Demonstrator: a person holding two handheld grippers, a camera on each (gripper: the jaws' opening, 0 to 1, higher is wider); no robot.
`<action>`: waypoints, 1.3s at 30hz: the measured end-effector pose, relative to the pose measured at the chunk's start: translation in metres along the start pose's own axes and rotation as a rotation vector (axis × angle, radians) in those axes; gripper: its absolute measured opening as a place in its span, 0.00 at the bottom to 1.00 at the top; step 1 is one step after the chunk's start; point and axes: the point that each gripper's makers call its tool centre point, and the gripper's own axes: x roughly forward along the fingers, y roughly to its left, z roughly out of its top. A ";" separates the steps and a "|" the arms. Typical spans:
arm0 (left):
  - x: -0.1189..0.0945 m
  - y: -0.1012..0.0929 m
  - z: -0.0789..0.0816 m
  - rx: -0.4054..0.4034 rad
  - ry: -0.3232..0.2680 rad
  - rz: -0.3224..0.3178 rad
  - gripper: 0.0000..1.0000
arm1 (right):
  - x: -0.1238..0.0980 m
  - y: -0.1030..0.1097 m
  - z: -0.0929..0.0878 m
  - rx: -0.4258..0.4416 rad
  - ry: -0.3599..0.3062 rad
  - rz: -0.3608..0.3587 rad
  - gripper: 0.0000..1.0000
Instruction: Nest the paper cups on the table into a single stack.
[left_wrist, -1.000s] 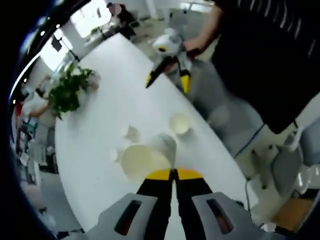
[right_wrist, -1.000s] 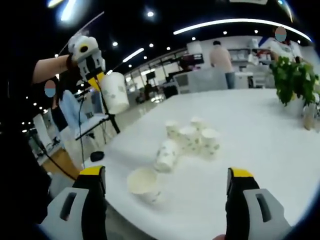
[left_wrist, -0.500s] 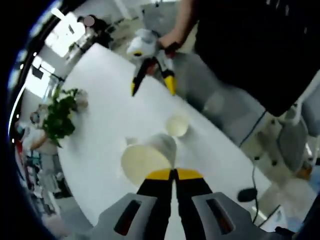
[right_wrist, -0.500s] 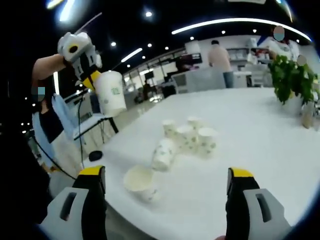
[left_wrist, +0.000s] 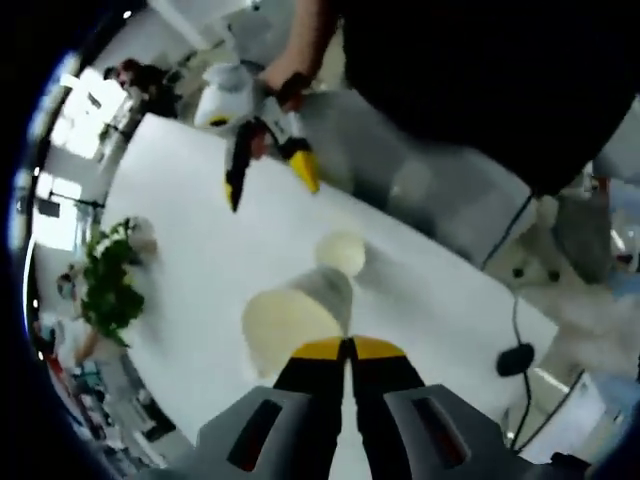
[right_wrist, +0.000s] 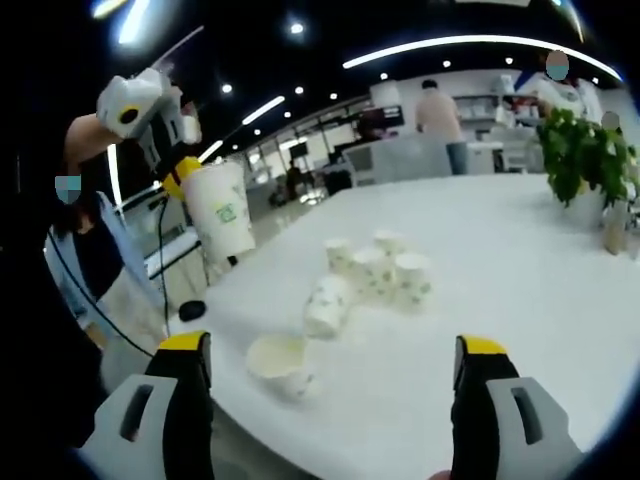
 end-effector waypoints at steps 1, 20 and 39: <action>0.002 -0.001 0.002 0.006 -0.003 -0.001 0.00 | 0.000 0.000 -0.001 0.003 0.001 0.000 0.99; 0.053 0.005 0.017 0.216 0.011 0.024 0.00 | -0.005 -0.007 -0.011 0.027 0.010 -0.005 0.98; 0.089 0.000 0.022 0.390 0.038 -0.002 0.00 | -0.004 -0.008 -0.012 0.027 0.018 0.004 0.97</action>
